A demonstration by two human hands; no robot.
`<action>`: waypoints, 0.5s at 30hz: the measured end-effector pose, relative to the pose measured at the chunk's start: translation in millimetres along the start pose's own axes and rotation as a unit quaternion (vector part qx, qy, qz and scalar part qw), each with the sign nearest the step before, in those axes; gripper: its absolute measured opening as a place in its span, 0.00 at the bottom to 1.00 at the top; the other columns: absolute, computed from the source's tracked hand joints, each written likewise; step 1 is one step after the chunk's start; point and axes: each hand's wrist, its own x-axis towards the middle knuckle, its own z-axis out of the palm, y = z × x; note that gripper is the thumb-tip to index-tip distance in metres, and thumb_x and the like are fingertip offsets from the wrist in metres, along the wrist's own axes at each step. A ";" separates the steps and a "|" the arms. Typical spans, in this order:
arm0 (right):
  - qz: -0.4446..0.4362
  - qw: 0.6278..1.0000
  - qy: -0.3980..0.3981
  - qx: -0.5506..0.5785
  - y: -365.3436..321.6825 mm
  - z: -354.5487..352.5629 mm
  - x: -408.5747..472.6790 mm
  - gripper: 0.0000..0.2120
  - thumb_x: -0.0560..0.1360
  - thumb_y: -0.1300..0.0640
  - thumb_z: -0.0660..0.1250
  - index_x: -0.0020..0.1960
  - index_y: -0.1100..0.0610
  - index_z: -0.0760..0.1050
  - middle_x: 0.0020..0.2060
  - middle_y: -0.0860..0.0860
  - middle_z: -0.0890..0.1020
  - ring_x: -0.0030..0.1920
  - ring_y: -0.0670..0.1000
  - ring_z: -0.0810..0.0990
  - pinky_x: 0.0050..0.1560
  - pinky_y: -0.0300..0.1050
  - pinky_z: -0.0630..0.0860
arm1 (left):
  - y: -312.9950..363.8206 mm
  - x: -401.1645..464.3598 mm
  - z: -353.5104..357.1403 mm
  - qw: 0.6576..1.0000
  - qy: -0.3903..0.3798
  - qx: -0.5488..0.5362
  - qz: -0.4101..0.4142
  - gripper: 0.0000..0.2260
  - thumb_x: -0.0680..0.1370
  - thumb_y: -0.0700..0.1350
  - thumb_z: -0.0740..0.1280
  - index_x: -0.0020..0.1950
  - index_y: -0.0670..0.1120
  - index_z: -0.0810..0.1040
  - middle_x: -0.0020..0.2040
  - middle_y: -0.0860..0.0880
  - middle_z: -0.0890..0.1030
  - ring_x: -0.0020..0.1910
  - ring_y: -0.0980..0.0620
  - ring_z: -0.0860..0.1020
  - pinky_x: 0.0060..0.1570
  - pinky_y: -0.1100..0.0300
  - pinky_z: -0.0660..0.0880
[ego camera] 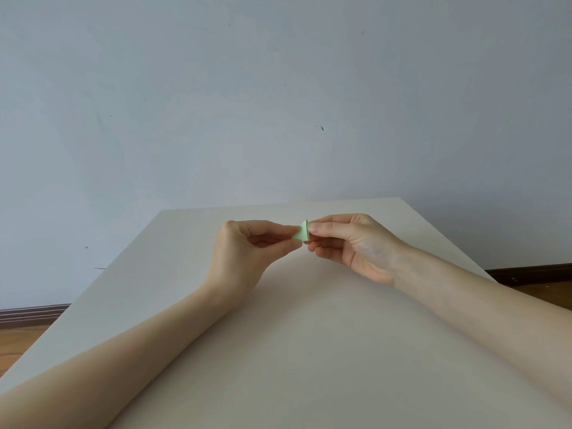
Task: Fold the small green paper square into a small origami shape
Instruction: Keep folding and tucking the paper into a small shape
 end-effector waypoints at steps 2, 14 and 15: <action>0.011 1.000 -0.007 0.018 -0.8 -0.2 -0.4 0.03 0.73 0.65 0.67 0.43 0.64 0.80 0.32 0.54 0.82 0.32 0.47 0.81 0.34 0.36 0.78 | 0.2 0.1 0.1 1.000 -0.002 -0.013 -0.005 0.08 0.67 0.36 0.75 0.42 0.47 0.85 0.39 0.54 0.86 0.39 0.57 0.84 0.42 0.69 0.76; 0.037 0.996 -0.010 0.080 -1.5 0.9 -1.5 0.05 0.69 0.64 0.69 0.43 0.65 0.81 0.32 0.55 0.82 0.31 0.47 0.80 0.34 0.35 0.78 | 0.5 0.4 0.9 0.999 -0.008 -0.048 -0.003 0.08 0.68 0.36 0.74 0.43 0.48 0.84 0.33 0.51 0.84 0.32 0.56 0.81 0.40 0.66 0.76; 0.038 0.996 -0.008 0.083 -1.5 1.0 -1.3 0.05 0.69 0.64 0.69 0.42 0.65 0.81 0.32 0.55 0.82 0.31 0.47 0.80 0.33 0.35 0.78 | 0.6 0.4 0.8 0.999 -0.007 -0.049 -0.001 0.08 0.68 0.36 0.74 0.43 0.48 0.84 0.33 0.51 0.84 0.32 0.56 0.81 0.40 0.66 0.76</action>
